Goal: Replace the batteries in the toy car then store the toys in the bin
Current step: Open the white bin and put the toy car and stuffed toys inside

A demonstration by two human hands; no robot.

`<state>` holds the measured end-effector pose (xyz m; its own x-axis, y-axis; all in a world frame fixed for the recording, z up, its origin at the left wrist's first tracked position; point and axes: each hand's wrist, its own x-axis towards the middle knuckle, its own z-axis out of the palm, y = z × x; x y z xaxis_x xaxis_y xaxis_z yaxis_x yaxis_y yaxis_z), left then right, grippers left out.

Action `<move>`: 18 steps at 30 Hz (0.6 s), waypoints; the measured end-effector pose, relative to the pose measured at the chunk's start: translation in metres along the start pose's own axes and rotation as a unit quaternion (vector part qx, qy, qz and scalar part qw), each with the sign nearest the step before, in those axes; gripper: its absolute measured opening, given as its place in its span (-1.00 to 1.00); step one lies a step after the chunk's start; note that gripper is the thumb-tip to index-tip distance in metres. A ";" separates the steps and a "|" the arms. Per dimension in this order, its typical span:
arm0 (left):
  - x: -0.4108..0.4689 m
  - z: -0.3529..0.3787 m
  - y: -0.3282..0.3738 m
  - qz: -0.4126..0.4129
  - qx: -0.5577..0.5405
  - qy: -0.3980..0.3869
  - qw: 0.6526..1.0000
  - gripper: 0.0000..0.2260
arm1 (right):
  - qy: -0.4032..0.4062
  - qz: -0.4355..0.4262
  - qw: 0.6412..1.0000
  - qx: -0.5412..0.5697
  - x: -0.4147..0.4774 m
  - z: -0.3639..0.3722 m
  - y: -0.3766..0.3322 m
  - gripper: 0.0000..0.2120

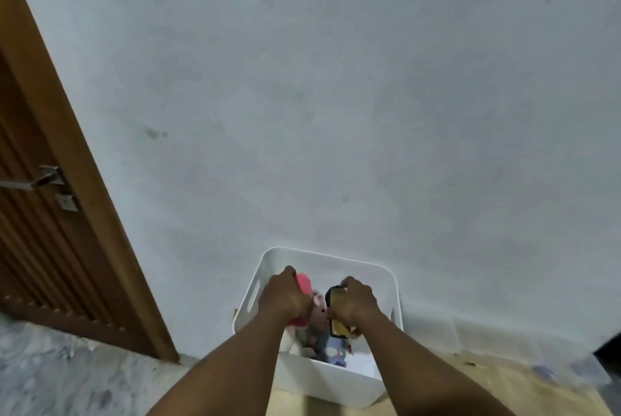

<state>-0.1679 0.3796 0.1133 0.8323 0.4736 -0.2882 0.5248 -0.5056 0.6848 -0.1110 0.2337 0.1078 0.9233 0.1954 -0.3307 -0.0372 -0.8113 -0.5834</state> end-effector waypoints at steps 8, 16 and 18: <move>0.023 0.020 -0.022 -0.035 0.033 0.023 0.999 -0.56 | -0.031 0.002 1.000 -0.005 0.035 0.035 0.012 -0.30; 0.007 0.006 0.008 -0.007 0.030 -0.007 1.000 -0.50 | 0.051 -0.013 0.999 -0.006 0.007 -0.014 0.016 -0.45; 0.000 0.013 0.026 0.024 0.018 -0.018 0.999 -0.52 | 0.114 -0.005 0.993 0.012 -0.007 -0.040 0.025 -0.55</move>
<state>-0.1520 0.3567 0.1225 0.8621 0.4220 -0.2805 0.4898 -0.5522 0.6746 -0.1035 0.1894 0.1253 0.9860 0.0720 -0.1502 -0.0340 -0.7957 -0.6047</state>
